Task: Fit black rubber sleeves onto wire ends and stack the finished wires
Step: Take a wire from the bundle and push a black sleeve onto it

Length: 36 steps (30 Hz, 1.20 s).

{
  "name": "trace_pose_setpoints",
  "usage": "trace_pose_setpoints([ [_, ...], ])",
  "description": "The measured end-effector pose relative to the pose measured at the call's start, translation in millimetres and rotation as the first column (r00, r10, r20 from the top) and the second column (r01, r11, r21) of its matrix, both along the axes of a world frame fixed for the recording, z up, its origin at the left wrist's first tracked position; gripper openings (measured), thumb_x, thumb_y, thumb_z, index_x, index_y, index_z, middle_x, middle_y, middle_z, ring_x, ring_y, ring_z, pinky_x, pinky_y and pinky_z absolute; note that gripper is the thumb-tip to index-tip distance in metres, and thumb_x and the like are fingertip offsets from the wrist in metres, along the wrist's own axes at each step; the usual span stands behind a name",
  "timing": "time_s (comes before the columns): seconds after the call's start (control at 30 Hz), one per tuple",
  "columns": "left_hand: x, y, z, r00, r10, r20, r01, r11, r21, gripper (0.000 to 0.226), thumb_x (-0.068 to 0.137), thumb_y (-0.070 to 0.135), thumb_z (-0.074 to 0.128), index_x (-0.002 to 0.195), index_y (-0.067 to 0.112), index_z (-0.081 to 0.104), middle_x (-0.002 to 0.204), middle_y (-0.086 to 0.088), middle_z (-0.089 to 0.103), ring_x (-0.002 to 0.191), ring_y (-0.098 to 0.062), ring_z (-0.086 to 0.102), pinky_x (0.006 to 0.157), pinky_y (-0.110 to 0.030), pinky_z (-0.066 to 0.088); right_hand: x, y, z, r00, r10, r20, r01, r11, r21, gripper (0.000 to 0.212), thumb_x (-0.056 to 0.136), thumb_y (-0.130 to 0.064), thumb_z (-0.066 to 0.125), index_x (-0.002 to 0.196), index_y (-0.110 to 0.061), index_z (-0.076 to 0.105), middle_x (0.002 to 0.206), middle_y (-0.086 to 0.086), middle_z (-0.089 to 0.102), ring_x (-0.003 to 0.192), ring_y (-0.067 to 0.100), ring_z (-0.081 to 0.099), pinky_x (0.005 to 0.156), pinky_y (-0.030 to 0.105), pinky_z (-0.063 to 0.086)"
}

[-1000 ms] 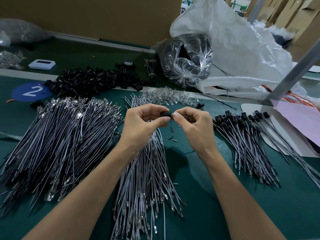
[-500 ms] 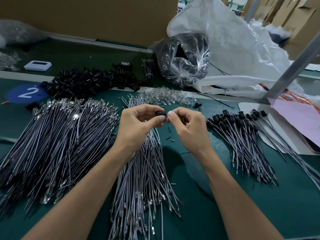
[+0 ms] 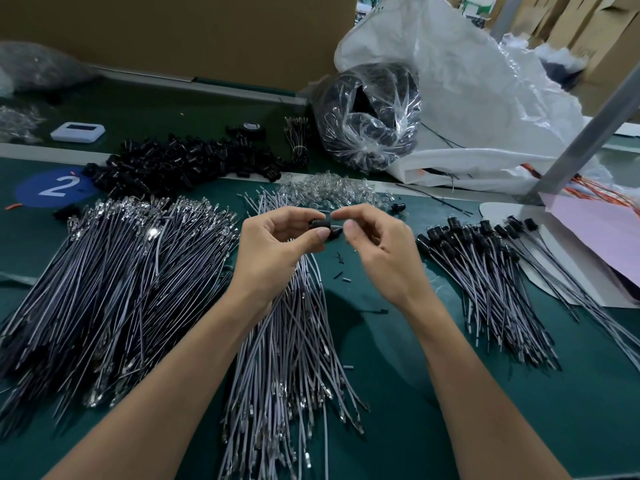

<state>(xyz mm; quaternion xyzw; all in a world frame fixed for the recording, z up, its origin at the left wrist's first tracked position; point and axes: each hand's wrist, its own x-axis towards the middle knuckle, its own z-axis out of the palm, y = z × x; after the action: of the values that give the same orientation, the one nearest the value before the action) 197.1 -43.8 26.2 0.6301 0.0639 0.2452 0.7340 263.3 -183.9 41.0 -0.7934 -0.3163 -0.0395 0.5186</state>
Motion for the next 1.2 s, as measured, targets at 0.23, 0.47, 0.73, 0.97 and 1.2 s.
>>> trace_pose_setpoints([
  [0.23,-1.7,3.0,-0.7,1.0,-0.025,-0.013,0.025,0.999,0.037,0.02,0.077,-0.003,0.077,0.086,0.015,0.074,0.08,-0.005,0.076,0.074,-0.02,0.072,0.073,-0.033,0.061,-1.8,-0.8,-0.3,0.999,0.044,0.028,-0.044,0.999,0.03,0.022,0.089,0.004,0.063,0.098,-0.016,0.066,0.07,-0.003,0.071,0.061,0.012,0.067,0.064,0.018,0.052],
  [0.47,0.0,0.3,-1.5,1.0,-0.005,-0.019,0.006,0.999,0.041,0.019,0.077,0.0,0.078,0.085,0.017,0.075,0.079,-0.003,0.076,0.073,-0.018,0.072,0.069,-0.028,0.059,0.6,-1.0,0.0,0.987,-0.035,0.157,0.037,0.999,-0.01,0.013,0.085,-0.004,0.072,0.079,-0.015,0.069,0.067,-0.012,0.064,0.062,0.002,0.058,0.062,0.012,0.044],
  [0.73,-0.7,0.4,-0.5,0.999,-0.003,-0.054,0.012,0.986,0.164,0.02,0.076,-0.003,0.079,0.089,0.011,0.075,0.082,-0.008,0.076,0.074,-0.016,0.071,0.077,-0.035,0.061,3.9,-1.4,-0.4,0.971,-0.014,0.239,0.042,0.992,-0.116,0.008,0.088,-0.006,0.069,0.081,-0.009,0.073,0.066,-0.015,0.059,0.061,0.006,0.054,0.06,0.016,0.041],
  [0.97,0.0,-0.6,0.5,0.998,0.027,-0.048,-0.022,0.994,0.107,0.018,0.078,-0.001,0.078,0.09,0.013,0.074,0.081,-0.004,0.076,0.072,-0.018,0.072,0.072,-0.026,0.059,6.0,-6.3,2.9,0.981,-0.013,0.195,0.032,0.995,-0.095,0.021,0.088,0.0,0.066,0.1,-0.012,0.077,0.084,-0.007,0.065,0.072,-0.003,0.056,0.067,0.007,0.038],
  [1.2,-0.9,-0.8,0.2,0.999,-0.002,-0.05,0.007,0.996,0.094,0.017,0.077,-0.001,0.078,0.09,0.01,0.074,0.083,-0.007,0.076,0.073,-0.02,0.072,0.075,-0.032,0.061,4.5,-7.2,5.0,0.991,-0.046,0.129,0.053,0.997,-0.055,0.012,0.083,-0.005,0.074,0.079,-0.017,0.072,0.067,-0.014,0.064,0.06,0.0,0.058,0.061,0.01,0.042],
])
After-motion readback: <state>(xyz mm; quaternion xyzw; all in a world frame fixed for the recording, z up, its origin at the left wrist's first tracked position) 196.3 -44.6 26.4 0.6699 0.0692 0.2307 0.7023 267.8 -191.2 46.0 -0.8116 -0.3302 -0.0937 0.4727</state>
